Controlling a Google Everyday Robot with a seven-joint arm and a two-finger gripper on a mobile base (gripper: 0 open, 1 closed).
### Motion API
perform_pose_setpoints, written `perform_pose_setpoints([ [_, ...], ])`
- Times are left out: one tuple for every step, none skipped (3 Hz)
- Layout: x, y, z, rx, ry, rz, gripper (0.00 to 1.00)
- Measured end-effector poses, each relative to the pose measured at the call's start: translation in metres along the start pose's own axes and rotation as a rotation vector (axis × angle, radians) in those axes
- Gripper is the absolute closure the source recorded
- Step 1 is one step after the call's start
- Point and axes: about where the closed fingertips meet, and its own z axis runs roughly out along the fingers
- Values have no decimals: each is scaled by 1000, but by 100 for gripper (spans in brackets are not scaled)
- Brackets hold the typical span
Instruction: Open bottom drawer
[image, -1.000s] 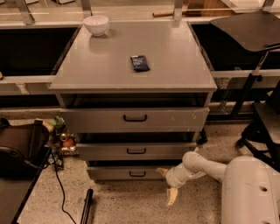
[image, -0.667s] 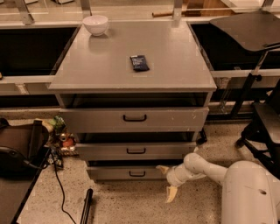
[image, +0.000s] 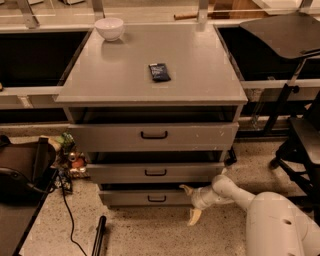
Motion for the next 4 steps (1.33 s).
perform_pose_setpoints([
  [9, -10, 10, 7, -19, 12, 0],
  [8, -10, 14, 0, -19, 6, 19],
  [-5, 4, 14, -8, -19, -14, 43],
  [-21, 24, 13, -22, -37, -32, 66],
])
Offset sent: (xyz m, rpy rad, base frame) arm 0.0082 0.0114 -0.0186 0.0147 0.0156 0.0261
